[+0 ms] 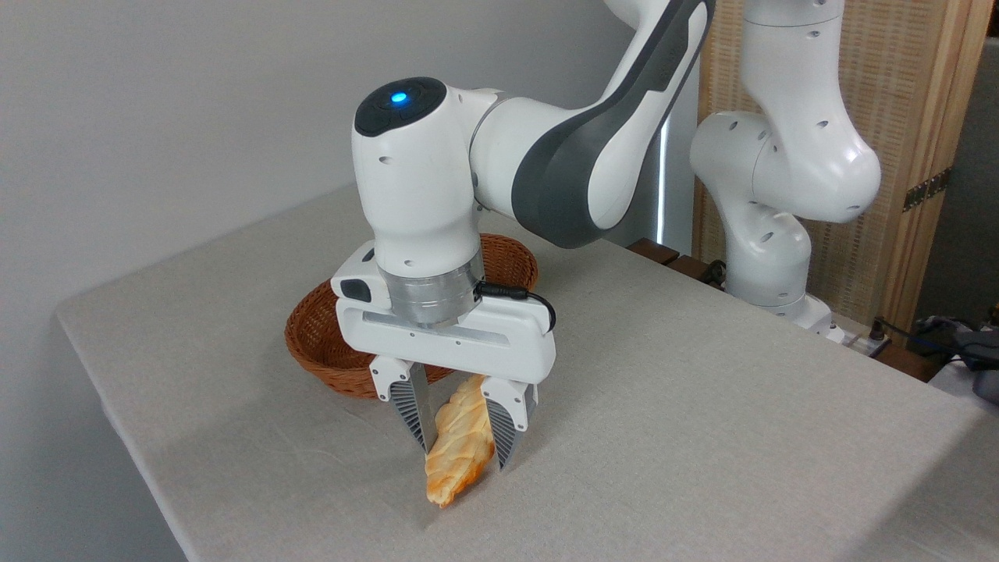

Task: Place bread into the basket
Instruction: 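Close the gripper fingers around the middle of the bread roll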

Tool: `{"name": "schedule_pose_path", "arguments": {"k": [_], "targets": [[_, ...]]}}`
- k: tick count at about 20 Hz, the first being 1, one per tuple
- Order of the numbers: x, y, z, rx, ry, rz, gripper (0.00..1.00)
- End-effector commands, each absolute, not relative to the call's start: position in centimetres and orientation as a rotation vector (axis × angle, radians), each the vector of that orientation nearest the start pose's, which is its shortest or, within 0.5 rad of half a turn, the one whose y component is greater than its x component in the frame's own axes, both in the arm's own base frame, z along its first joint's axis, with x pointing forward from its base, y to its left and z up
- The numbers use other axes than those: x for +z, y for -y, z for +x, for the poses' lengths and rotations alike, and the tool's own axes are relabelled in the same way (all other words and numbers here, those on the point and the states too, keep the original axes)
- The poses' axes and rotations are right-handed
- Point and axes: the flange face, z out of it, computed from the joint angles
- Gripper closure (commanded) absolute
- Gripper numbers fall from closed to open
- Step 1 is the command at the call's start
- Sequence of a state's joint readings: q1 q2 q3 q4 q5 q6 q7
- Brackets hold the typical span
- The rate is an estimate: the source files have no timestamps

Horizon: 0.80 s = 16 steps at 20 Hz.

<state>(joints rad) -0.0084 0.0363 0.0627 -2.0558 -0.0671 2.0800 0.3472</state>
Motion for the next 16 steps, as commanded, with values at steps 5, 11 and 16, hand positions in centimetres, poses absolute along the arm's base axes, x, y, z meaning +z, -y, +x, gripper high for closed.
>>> {"name": "schedule_pose_path", "arguments": {"k": [5, 11, 16], "targets": [[41.80, -2.46, 55.59, -0.026, -0.439, -3.153, 0.54], [41.87, -2.37, 55.63, -0.029, -0.451, -3.151, 0.54], [41.87, -2.46, 55.62, -0.029, -0.449, -3.151, 0.54]]}}
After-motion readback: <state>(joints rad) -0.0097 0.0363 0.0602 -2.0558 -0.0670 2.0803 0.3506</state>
